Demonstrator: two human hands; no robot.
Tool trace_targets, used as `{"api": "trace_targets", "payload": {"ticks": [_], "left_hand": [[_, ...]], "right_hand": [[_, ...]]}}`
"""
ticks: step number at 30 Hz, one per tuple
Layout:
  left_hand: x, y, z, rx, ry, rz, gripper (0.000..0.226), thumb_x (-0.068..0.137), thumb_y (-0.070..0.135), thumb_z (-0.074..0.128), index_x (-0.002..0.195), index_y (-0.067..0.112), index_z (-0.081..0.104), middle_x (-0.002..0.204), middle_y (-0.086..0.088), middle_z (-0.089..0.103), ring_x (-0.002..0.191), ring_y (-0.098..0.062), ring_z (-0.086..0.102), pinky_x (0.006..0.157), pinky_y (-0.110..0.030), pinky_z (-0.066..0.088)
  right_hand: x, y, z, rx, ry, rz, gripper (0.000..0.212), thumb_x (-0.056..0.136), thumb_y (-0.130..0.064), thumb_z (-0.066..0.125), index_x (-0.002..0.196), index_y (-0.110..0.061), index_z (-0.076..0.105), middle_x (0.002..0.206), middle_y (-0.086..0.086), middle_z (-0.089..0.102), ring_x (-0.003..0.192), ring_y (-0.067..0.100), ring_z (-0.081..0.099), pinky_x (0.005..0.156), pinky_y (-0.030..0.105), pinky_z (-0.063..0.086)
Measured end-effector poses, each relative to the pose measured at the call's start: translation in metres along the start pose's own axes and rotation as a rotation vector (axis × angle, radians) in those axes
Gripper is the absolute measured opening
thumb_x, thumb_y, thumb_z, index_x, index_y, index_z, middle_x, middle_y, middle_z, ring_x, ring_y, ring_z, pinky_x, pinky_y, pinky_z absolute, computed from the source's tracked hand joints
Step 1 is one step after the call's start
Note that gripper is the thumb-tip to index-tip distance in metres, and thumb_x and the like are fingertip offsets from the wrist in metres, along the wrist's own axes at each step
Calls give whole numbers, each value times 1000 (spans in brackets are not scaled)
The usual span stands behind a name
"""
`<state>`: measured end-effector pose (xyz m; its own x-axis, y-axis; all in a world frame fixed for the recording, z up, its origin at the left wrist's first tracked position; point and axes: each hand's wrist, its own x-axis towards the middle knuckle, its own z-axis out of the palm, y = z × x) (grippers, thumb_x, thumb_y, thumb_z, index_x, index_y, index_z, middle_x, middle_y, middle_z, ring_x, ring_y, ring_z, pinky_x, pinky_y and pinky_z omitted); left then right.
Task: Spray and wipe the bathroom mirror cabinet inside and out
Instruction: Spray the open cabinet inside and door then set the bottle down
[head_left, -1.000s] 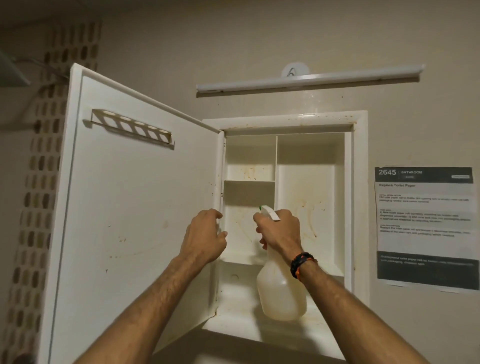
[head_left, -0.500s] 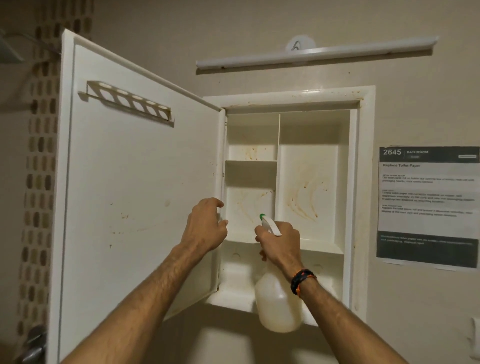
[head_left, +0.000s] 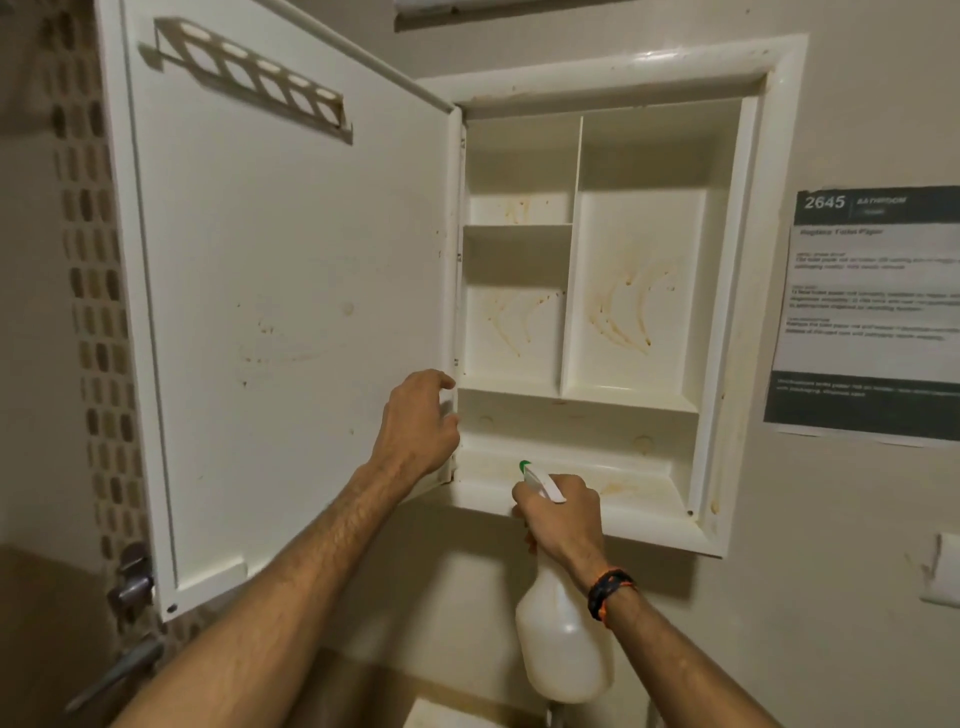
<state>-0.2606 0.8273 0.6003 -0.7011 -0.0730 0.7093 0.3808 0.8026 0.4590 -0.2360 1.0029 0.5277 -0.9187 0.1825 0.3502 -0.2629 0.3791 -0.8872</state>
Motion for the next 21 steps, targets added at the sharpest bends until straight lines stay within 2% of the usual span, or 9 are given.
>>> {"api": "trace_targets", "payload": {"ticks": [6,11,16,18,21], "left_hand": [[-9,-5,4,8,-38,-14,46,85,13,68,129,12,55,131,-5,58,119,-20,55,104,-32,42],[-12,-7,5,-3,-45,-17,43,86,15,66,128,12,56,131,-4,58,120,-20,55,104,-34,43],[-14,-8,5,-4,-55,-22,45,86,14,67,129,12,55,132,-4,58,122,-20,54,106,-35,43],[-14,-9,6,-10,-57,-23,46,86,13,68,130,12,55,133,-4,57,123,-20,54,107,-35,42],[-16,-7,9,-11,-56,-22,46,86,13,69,130,11,55,132,-5,58,122,-20,54,107,-35,42]], "right_hand": [[-16,20,16,-13,-4,71,22,78,-21,65,66,-2,65,53,3,63,34,9,54,36,16,40],[-14,14,20,1,13,65,26,79,-22,64,70,1,67,64,14,70,36,12,55,36,17,41],[-14,18,14,-16,46,69,27,82,-25,64,69,-1,68,67,15,71,43,17,58,36,18,43],[-15,20,2,-11,81,84,30,78,-26,64,66,1,65,61,11,69,44,19,58,38,24,46],[-17,25,-20,-32,135,82,34,76,-29,63,64,3,60,56,9,63,54,28,63,54,38,56]]}}
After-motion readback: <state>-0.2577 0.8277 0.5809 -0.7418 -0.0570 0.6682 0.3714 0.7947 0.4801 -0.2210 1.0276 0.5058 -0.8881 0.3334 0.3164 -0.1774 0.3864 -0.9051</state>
